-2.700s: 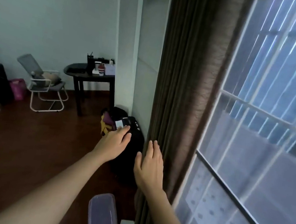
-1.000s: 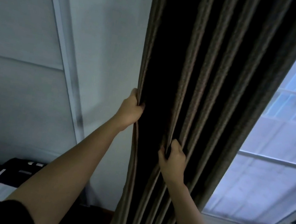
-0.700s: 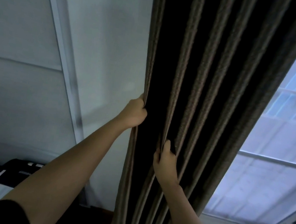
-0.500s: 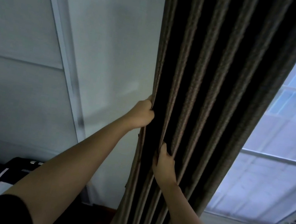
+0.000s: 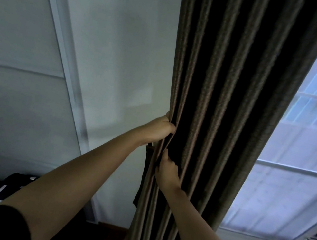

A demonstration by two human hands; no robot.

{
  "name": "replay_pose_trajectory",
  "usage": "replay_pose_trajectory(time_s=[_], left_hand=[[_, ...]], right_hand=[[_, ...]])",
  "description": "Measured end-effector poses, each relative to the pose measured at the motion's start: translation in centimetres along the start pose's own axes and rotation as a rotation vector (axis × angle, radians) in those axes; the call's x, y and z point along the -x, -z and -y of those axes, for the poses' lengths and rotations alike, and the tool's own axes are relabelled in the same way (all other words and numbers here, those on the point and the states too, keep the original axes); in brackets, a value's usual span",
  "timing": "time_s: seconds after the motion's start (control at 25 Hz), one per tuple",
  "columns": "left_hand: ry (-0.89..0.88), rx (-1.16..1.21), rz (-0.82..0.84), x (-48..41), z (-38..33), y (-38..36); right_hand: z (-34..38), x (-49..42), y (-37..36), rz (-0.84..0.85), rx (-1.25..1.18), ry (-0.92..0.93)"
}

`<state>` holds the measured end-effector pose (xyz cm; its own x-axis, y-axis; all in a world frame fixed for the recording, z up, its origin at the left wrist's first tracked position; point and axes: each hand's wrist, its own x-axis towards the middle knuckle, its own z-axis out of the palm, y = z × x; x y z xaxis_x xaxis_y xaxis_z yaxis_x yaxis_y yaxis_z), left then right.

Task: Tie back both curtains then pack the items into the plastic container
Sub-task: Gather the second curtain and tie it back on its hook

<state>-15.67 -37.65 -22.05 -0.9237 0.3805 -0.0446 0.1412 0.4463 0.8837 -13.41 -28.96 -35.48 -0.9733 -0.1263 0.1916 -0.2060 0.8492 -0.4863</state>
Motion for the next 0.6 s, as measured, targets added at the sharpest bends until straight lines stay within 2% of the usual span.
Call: replay_pose_trajectory(time_s=[0.16,0.32,0.52,0.6], left_hand=[[0.024,0.054,-0.031,-0.7,-0.4,-0.6],[0.022,-0.100,-0.222,-1.1,-1.2,-1.1],[0.000,-0.090,-0.211,-0.9,-1.4,-0.7],[-0.021,-0.130,-0.234,-0.5,-1.7,-0.9]], right_hand=[[1.2,0.2,-0.6,-0.046,0.159,0.004],[0.7,0.3,-0.7,-0.023,0.135,0.045],[1.0,0.8,-0.6,0.006,0.136,0.038],[0.6,1.4,-0.3,0.000,0.023,0.062]])
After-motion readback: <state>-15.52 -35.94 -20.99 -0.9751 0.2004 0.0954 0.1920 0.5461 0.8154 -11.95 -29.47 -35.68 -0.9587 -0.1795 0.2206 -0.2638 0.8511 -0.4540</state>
